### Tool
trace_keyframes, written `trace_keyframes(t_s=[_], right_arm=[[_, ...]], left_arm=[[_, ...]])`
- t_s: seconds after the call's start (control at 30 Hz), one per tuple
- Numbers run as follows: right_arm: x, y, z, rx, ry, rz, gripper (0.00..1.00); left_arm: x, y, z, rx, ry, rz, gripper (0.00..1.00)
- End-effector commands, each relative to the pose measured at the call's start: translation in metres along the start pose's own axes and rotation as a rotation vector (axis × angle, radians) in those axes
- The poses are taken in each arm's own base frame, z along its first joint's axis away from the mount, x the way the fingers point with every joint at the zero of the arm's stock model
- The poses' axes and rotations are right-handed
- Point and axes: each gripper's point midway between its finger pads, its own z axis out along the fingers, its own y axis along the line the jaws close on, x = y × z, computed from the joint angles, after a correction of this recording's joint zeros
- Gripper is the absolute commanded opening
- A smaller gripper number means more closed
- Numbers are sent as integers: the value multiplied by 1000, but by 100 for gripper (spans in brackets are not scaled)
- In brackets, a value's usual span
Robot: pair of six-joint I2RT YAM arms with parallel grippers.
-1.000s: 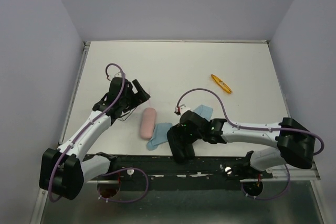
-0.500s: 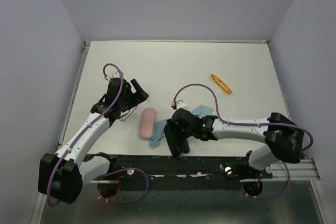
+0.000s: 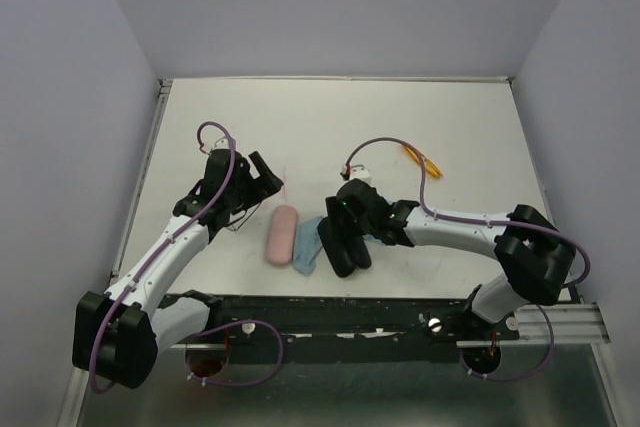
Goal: Organize the sunglasses
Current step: Move the opened sunglasses case to the center of the board.
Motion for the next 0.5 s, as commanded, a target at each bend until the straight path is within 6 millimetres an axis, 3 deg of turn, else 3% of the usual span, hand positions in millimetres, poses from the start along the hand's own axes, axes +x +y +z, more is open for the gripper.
trace_keyframes(t_s=[0.0, 0.1, 0.27, 0.37, 0.47], right_arm=[[-8, 5, -19, -54, -9, -106, 94], [11, -11, -39, -21, 51, -49, 100], [71, -14, -69, -200, 187, -185, 100], [80, 7, -74, -295, 155, -239, 100], [80, -6, -67, -139, 157, -212, 99]], left_arm=[[2, 3, -1, 0, -12, 14, 99], [0, 3, -2, 7, -22, 15, 99], [4, -2, -2, 45, -11, 25, 99], [6, -5, -1, 58, 1, 27, 99], [5, -6, -1, 58, 1, 30, 99]])
